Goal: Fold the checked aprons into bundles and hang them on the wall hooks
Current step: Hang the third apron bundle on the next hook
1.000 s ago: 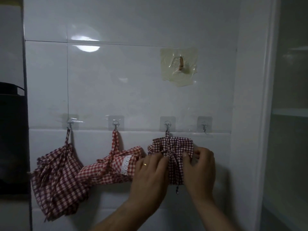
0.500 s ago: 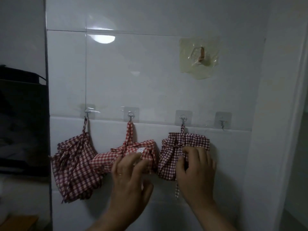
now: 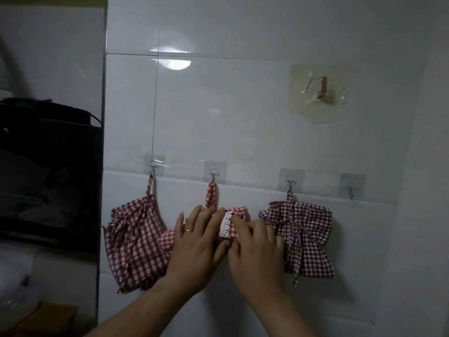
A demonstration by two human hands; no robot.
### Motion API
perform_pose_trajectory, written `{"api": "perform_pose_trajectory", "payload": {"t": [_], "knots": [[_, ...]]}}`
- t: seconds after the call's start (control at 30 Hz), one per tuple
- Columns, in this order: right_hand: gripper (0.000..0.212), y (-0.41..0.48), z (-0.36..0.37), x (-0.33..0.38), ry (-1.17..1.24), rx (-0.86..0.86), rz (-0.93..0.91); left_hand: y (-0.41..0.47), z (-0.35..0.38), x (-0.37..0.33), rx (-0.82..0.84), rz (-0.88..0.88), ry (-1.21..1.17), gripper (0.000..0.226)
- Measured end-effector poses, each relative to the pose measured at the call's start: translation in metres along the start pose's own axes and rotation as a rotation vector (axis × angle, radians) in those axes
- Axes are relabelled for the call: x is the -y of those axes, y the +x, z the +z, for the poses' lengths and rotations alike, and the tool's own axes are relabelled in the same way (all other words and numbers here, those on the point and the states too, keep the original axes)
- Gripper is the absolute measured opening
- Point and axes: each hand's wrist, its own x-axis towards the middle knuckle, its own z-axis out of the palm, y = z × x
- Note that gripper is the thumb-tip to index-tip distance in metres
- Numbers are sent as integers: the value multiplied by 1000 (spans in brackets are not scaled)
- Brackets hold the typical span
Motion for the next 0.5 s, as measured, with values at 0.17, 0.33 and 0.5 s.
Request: {"api": "perform_pose_trajectory", "payload": {"t": [0.17,0.33,0.5], "knots": [[26,-16,-14,17,211,-146,-1,-23,-17,-2,-40,41,-72,69],[10,-38,6,37,354,-54,-120,-47,-15,-2,-154,114,-127,49],[9,-66,41,47,442,-54,-153,-84,-7,11,-154,63,-140,41]]}}
